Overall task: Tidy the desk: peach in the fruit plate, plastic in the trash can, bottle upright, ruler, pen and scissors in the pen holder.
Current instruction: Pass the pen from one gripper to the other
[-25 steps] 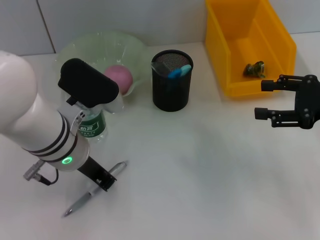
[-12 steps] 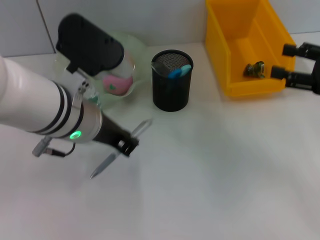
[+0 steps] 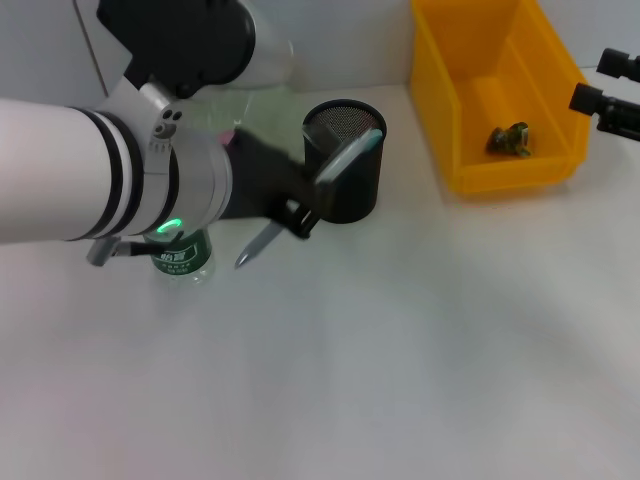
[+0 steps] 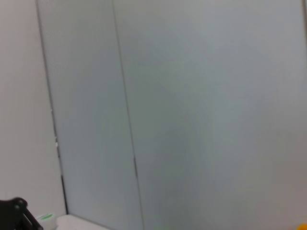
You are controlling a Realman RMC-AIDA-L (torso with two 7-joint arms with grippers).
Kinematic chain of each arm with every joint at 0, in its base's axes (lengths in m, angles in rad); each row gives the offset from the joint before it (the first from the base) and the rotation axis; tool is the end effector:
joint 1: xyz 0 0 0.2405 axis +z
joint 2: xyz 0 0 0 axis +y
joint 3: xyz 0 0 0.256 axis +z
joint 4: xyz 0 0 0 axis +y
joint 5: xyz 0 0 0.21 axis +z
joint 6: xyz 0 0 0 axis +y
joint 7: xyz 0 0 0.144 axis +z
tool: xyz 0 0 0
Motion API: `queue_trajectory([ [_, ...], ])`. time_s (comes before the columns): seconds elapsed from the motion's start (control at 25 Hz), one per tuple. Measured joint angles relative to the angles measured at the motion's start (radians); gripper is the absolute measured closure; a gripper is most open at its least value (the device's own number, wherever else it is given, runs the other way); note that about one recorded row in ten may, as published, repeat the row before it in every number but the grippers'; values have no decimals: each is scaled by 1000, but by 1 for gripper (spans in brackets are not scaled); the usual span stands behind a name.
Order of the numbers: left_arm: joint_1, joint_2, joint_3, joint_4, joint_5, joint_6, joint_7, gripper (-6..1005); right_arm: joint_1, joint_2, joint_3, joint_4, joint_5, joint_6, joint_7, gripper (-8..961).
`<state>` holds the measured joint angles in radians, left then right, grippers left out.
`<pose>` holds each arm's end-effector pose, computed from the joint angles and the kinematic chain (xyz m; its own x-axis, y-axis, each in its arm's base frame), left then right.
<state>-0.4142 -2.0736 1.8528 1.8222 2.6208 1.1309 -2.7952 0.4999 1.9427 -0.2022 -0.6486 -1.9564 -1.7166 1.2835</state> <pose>-0.0706 0.3166 -0.0286 0.9551 0.2813 0.0932 0.2867 -0.7975 -0.5308 0.3040 0.3298 0.1215 0.6822 -0.1136 -0.7223 -0.5488 -0.7323 -0.4032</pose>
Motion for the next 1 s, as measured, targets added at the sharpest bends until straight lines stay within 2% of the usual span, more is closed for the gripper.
queue_trajectory([
  [0.12,24,1,13,17,-2,-51,22,815,0,3,13,0,12,4,2,213],
  [0.24,100,2,57,50,-27,-259,113,816,-9,7,18,5,75,-8,6,214],
  [0.4,113,3,66,52,-37,-301,134,818,-27,12,14,20,142,-40,6,216],
  [0.48,146,3,105,11,-106,-459,247,819,-44,16,15,33,185,-73,1,216],
  [0.64,149,3,158,-49,-138,-570,312,818,-79,23,16,84,246,-156,-32,218],
  [0.76,150,3,184,-71,-139,-628,334,817,-94,35,23,130,263,-204,-75,219],
  [0.84,155,3,226,-112,-139,-724,377,816,-98,45,22,160,269,-218,-91,220],
  [1.0,156,3,230,-117,-139,-738,382,814,-96,77,27,235,270,-242,-146,221],
])
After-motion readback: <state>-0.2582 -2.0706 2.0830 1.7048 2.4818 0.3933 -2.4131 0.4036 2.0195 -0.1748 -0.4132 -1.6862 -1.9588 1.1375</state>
